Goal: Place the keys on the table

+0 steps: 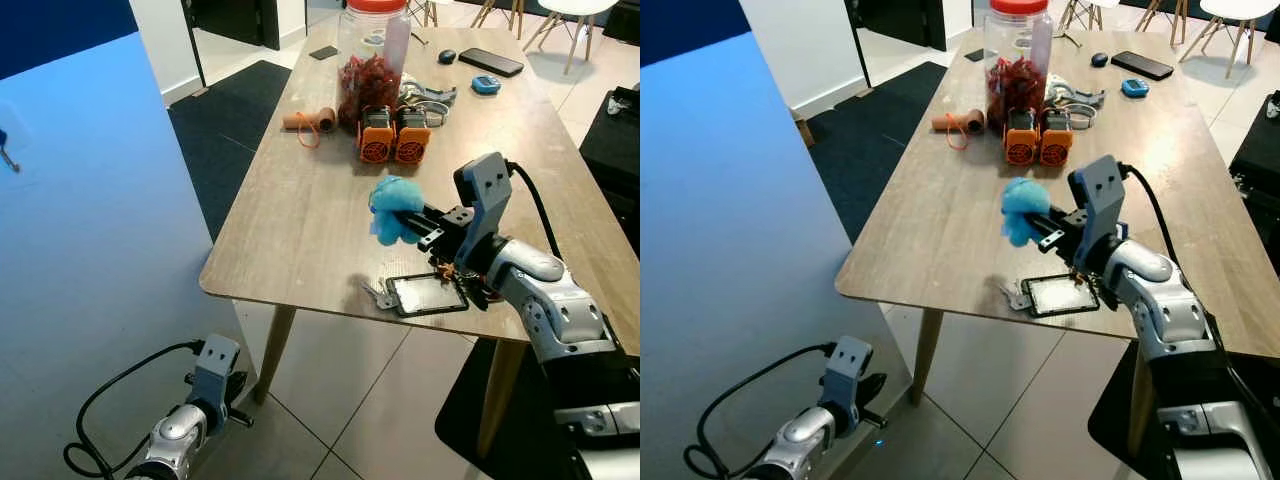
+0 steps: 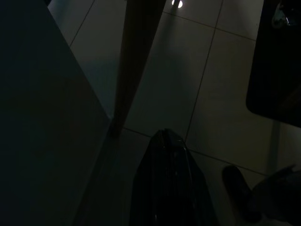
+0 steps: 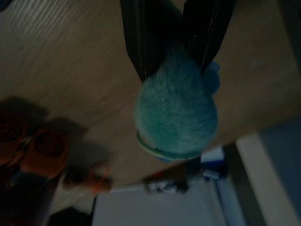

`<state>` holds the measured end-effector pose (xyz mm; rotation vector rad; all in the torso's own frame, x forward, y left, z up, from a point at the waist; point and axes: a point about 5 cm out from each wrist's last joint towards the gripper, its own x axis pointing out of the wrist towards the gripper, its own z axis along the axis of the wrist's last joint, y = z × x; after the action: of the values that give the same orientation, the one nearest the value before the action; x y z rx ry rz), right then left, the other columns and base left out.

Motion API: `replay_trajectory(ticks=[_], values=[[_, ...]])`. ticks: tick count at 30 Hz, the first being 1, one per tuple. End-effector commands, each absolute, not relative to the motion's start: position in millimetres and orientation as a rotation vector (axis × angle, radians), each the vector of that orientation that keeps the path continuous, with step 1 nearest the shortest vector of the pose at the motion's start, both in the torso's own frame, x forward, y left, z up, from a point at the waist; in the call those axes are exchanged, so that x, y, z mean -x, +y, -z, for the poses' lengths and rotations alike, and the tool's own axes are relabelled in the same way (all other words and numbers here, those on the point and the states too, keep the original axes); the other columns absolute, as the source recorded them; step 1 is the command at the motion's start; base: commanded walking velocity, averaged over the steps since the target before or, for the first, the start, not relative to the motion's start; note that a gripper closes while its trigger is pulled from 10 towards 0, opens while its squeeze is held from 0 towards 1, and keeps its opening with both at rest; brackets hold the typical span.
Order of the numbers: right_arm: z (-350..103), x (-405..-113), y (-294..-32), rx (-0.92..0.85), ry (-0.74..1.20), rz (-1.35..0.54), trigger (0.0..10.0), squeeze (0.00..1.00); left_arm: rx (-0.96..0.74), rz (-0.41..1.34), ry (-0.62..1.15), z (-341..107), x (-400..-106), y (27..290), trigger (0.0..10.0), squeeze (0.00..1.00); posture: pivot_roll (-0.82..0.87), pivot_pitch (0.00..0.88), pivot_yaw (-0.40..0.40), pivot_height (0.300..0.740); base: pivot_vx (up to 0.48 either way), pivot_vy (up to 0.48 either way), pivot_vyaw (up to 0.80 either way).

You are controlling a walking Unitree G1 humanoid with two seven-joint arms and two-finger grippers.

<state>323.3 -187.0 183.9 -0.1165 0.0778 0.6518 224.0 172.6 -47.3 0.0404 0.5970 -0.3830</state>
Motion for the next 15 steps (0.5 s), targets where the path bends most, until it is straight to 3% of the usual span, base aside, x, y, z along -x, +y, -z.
replay_trajectory(ticks=[1,6,15], values=[[-181.4,-319.8,-184.5,0.134,0.109,-0.673,10.0,0.00,-0.058,0.373,0.607,47.6,-221.4,182.8,10.0,0.00,0.06,0.065,0.045,0.740,0.000,0.000,0.00],[-166.7,-312.6,-198.2,0.301,0.281,-0.669,10.0,0.00,-0.055,0.393,0.599,45.9,-223.9,179.9,10.0,0.00,0.05,0.058,0.045,0.740,0.000,0.000,0.00],[-175.0,-302.2,-203.1,0.343,0.338,-0.709,10.0,0.00,-0.048,0.411,0.602,46.0,-223.6,178.1,10.0,0.00,0.05,0.048,0.046,0.740,0.000,0.000,0.00]])
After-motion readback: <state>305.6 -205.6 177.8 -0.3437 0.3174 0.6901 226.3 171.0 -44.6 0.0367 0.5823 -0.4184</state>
